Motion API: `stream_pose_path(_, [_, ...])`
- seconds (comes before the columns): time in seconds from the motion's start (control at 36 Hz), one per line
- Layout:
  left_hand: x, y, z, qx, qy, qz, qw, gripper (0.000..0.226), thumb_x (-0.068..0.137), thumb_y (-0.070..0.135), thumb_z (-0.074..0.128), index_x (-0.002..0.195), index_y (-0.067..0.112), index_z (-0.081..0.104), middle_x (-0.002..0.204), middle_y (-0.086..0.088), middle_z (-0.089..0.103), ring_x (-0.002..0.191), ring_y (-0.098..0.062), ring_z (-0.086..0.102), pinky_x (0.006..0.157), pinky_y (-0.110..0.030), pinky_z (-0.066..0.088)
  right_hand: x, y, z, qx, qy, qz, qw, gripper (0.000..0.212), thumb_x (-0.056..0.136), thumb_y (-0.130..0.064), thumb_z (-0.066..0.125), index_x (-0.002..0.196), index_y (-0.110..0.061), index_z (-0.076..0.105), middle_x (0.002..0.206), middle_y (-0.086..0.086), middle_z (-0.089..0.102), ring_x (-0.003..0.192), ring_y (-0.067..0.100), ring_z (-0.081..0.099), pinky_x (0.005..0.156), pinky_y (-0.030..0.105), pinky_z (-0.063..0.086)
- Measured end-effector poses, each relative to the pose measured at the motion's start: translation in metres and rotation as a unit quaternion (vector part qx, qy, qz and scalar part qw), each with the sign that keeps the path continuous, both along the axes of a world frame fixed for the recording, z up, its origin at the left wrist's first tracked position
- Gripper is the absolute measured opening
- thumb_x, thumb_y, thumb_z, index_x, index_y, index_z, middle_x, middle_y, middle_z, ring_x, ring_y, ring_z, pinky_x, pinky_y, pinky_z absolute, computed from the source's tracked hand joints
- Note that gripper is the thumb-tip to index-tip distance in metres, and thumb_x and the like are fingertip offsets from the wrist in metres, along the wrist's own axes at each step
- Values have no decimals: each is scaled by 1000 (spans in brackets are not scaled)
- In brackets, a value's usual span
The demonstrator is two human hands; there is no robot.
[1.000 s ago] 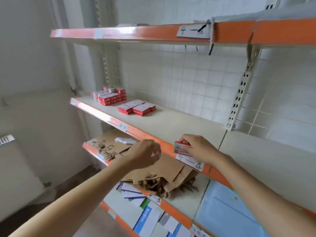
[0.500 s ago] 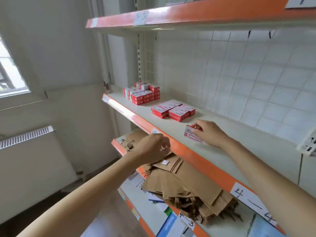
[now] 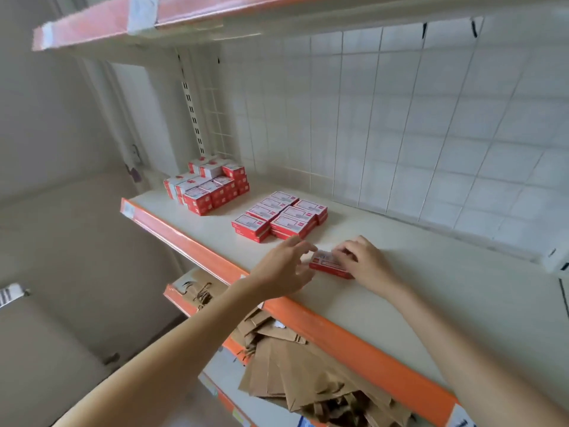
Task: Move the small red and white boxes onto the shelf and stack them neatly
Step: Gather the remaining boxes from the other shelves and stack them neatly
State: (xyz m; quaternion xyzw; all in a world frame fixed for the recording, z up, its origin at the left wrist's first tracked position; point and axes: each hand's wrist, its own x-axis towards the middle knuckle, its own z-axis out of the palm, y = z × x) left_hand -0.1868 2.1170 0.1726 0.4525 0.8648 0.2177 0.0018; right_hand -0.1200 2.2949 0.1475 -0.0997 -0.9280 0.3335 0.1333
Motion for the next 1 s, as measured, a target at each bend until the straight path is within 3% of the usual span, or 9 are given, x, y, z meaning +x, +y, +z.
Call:
stream_pose_path(0.19, [-32, 11, -10, 26, -35, -81, 996, 36, 81, 15, 69, 117, 14, 62, 112, -2, 54, 80, -11, 55, 72, -15, 38, -4, 1, 3, -50, -30, -41, 997, 28, 98, -10, 40, 101, -6, 67, 108, 10, 59, 103, 18, 54, 89, 23, 35])
stream_pose_path(0.28, [-43, 11, -16, 44, -37, -121, 991, 36, 81, 12, 69, 116, 10, 62, 116, -3, 54, 81, -14, 57, 69, -8, 34, -9, 2, 5, -97, -43, -73, 992, 29, 97, -8, 39, 98, -7, 68, 101, 6, 62, 93, 13, 54, 85, 22, 37])
stream_pose_path(0.36, [-47, 11, -21, 64, -41, -148, 986, 33, 83, 13, 68, 115, 8, 63, 113, -2, 55, 76, -12, 53, 66, -3, 34, -8, -3, 2, -192, 14, -132, 972, 28, 97, -8, 38, 90, -13, 65, 82, -1, 62, 80, 13, 57, 72, 18, 43])
stream_pose_path(0.44, [-50, 11, -18, 83, -82, -152, 982, 21, 92, 23, 58, 105, 9, 67, 98, -2, 60, 75, -12, 53, 64, -11, 37, -7, -10, -3, -216, 122, -233, 940, 27, 96, -6, 39, 86, -11, 64, 78, 4, 63, 70, 10, 58, 62, 13, 45])
stream_pose_path(0.56, [-54, 11, -20, 101, -137, -129, 977, 30, 98, 30, 46, 78, 15, 62, 64, 5, 55, 56, -7, 44, 52, -21, 31, -7, -12, -7, -174, 136, -268, 938, 26, 95, -8, 42, 85, -10, 65, 80, 6, 65, 79, 19, 60, 78, 30, 46])
stream_pose_path(0.67, [-58, 13, -23, 115, -149, -118, 975, 22, 96, 26, 50, 103, 13, 66, 88, 4, 66, 73, -9, 56, 56, -7, 37, -9, -13, -9, -162, 136, -286, 934, 26, 94, -8, 41, 83, -10, 65, 77, 4, 64, 77, 18, 59, 75, 28, 45])
stream_pose_path(0.75, [-57, 12, -25, 112, -139, -117, 977, 26, 94, 27, 55, 112, 11, 66, 108, -5, 63, 84, -14, 60, 61, -7, 36, -9, -13, -10, -164, 142, -291, 932, 26, 93, -6, 42, 81, -11, 64, 71, 0, 61, 70, 14, 57, 69, 24, 44])
stream_pose_path(0.83, [-54, 9, -27, 107, -132, -118, 978, 34, 90, 28, 61, 120, 11, 62, 111, -9, 56, 89, -18, 59, 71, -12, 36, -7, -15, -8, -166, 141, -290, 932, 24, 91, -4, 43, 82, -6, 65, 68, 1, 60, 66, 12, 55, 69, 23, 44])
stream_pose_path(1.0, [-50, 8, -25, 82, -124, -101, 984, 44, 79, 26, 69, 120, 14, 60, 107, -2, 54, 90, -15, 55, 72, -16, 39, -6, -16, -6, -157, 127, -287, 937, 15, 87, -7, 53, 79, -4, 65, 67, 1, 61, 72, 19, 57, 75, 29, 46])
